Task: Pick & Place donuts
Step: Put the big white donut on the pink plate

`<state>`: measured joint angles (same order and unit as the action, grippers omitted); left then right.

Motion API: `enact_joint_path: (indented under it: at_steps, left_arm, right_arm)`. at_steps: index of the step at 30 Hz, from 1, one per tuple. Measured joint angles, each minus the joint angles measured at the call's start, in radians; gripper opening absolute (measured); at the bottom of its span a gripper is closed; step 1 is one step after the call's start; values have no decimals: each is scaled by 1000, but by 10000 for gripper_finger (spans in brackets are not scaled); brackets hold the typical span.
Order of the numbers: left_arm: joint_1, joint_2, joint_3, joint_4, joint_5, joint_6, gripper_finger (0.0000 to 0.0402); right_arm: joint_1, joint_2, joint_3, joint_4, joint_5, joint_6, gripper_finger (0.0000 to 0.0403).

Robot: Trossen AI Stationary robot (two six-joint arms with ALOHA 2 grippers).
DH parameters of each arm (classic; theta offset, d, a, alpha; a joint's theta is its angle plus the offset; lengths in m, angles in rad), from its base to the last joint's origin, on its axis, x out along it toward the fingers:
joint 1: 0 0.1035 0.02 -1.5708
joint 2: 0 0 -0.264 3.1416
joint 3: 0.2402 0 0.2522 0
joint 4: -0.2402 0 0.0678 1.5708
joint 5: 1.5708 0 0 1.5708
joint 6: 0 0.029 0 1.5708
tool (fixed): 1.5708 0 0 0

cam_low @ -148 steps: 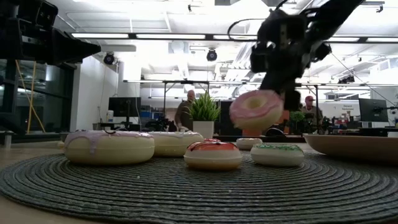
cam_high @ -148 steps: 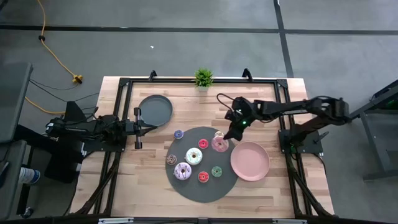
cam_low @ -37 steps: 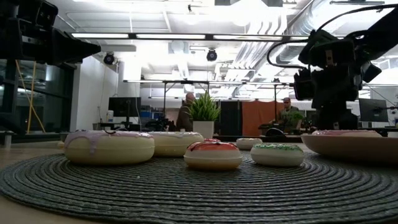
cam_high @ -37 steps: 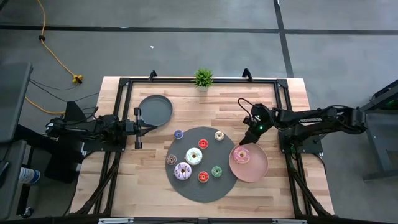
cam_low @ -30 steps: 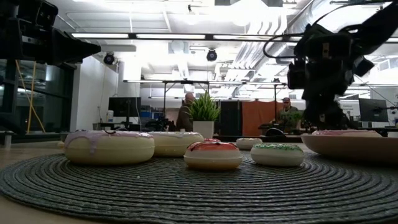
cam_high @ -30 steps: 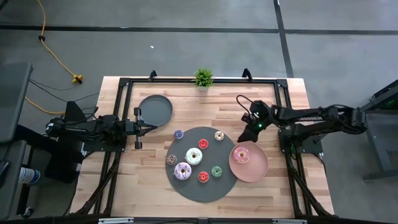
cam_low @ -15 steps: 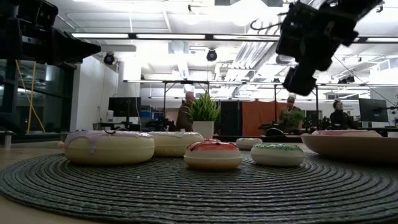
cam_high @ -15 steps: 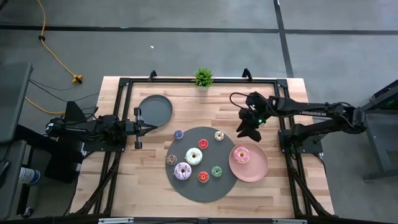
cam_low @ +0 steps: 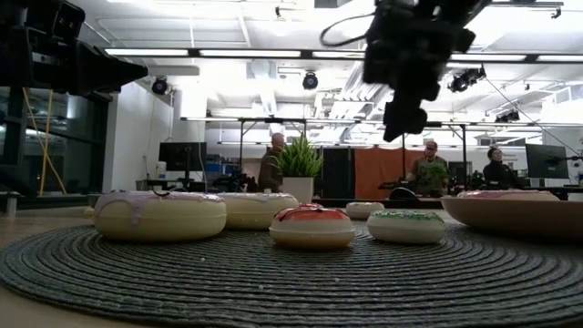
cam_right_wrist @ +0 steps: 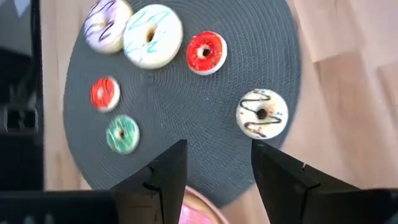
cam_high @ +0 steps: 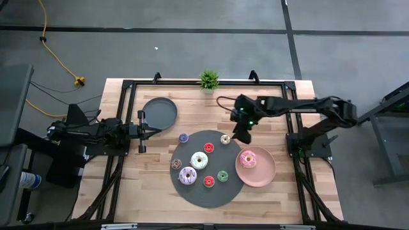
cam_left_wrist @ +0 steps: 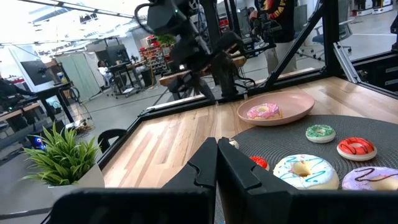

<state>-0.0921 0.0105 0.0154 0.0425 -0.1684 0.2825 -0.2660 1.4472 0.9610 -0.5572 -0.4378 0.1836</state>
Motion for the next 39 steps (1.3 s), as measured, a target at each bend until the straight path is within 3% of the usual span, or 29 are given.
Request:
enact_joint_path:
  at_steps: [4, 7, 21, 35, 39]
  left_arm:
    - [0, 0, 0, 0, 0, 0, 0]
    - [0, 0, 0, 0, 0, 0, 0]
    - [0, 0, 0, 0, 0, 0, 0]
    - [0, 0, 0, 0, 0, 0, 0]
    - [0, 0, 0, 0, 0, 0, 0]
  right_arm:
    - [16, 106, 73, -11, -22, 151, 168]
    - [27, 184, 130, -15, -52, 171, 167]
    - [45, 446, 426, -108, -102, -190, 167]
    - [49, 681, 702, -167, -347, -288, 165]
    - [50, 740, 749, -169, -366, -280, 166]
